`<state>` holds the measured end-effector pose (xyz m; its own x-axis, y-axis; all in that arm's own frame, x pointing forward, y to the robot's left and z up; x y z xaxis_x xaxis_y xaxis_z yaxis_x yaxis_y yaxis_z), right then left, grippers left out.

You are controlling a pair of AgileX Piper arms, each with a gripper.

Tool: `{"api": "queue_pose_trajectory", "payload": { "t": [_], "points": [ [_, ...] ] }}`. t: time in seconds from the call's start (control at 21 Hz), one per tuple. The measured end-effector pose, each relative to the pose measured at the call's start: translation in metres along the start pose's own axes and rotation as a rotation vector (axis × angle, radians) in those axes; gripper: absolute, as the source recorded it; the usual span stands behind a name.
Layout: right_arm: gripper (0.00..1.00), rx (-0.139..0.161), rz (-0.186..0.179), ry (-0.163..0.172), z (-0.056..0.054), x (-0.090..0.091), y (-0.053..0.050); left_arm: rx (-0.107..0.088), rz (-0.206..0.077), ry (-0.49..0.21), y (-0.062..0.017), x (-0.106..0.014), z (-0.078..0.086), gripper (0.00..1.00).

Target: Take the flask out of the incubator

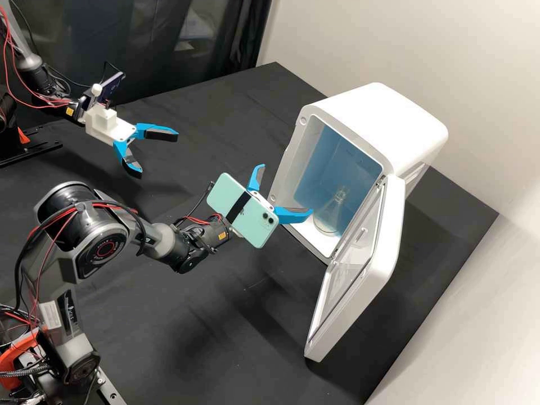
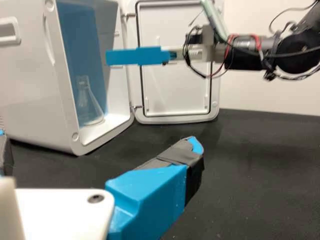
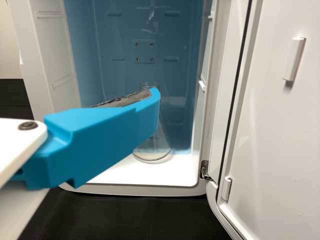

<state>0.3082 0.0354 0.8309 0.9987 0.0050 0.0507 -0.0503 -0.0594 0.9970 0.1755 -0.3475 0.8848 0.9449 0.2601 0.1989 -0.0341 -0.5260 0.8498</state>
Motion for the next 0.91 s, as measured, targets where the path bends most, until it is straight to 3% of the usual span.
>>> {"api": "queue_pose_trajectory", "payload": {
  "t": [0.19,0.38,0.48,0.57,0.62,0.72,0.76,0.91],
  "points": [
    [1.0,0.0,0.002,0.002,0.0,0.0,0.0,0.002,0.019,-0.017,0.0039,-0.001,0.003,1.0],
    [1.0,0.005,0.004,0.002,0.0,0.0,0.0,0.0,0.014,-0.016,0.0029,-0.001,0.002,1.0],
    [1.0,0.011,0.007,0.004,-0.002,0.003,0.0,-0.008,0.0,-0.013,-0.0001,0.0,0.001,1.0],
    [1.0,0.014,0.0,0.014,-0.005,0.009,-0.004,-0.032,-0.009,-0.018,-0.005,0.003,0.009,1.0],
    [1.0,0.014,-0.006,0.014,-0.004,0.013,-0.007,-0.025,-0.016,-0.032,-0.0078,0.005,0.015,1.0],
    [1.0,0.017,-0.022,0.013,-0.004,0.02,-0.014,0.008,-0.031,-0.069,-0.0114,0.007,0.022,1.0],
    [1.0,0.022,-0.029,-0.001,-0.002,0.023,-0.016,0.016,-0.032,-0.075,-0.0121,0.008,0.023,1.0],
    [1.0,0.035,-0.041,-0.038,0.003,0.034,-0.024,0.015,-0.03,-0.068,-0.0121,0.008,0.023,1.0]
  ]
}}
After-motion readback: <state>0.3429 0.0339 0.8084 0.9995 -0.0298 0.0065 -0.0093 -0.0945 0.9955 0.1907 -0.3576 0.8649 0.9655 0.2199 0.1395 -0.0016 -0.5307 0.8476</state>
